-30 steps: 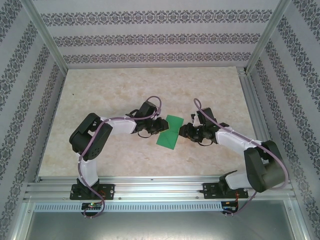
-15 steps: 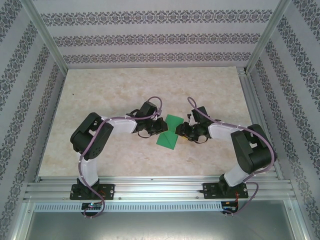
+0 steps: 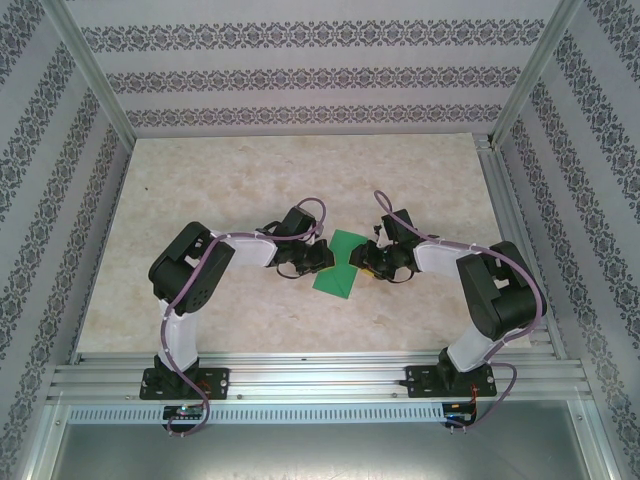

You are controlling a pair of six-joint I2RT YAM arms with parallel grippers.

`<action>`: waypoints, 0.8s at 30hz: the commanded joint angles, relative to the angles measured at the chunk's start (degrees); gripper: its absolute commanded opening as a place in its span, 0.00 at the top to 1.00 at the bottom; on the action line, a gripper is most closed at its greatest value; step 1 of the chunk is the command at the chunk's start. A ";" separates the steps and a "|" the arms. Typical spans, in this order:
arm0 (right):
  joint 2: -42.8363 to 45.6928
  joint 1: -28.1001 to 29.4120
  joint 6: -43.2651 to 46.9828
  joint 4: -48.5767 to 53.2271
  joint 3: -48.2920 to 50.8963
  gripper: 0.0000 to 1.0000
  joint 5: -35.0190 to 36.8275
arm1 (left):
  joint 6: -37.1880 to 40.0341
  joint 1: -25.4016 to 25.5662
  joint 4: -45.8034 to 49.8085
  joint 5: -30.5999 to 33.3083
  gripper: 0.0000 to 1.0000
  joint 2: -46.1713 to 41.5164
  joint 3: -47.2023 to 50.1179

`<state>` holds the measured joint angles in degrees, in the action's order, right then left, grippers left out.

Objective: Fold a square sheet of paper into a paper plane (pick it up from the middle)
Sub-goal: Turn over the paper at the center of the table.

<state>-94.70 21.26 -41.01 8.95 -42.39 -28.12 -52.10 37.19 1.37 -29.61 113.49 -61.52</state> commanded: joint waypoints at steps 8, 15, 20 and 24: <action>-2.69 2.47 -2.39 -7.63 -0.76 0.63 -1.19 | -1.23 0.26 -0.29 0.28 0.90 -1.14 2.53; -2.25 2.64 -2.46 -7.40 -1.29 0.66 -1.15 | -4.02 0.91 -3.55 0.05 0.90 -2.95 5.96; -1.46 3.75 -2.71 -6.66 -0.89 0.64 -0.11 | -6.44 1.57 -6.30 0.25 0.90 -3.62 7.40; -1.64 4.08 -2.71 -6.32 -0.70 0.66 0.54 | -7.49 1.68 -7.54 -0.05 0.90 -4.15 8.03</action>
<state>-94.63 22.15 -43.53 8.97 -42.39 -25.96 -57.58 37.87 -5.26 -29.54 110.50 -54.89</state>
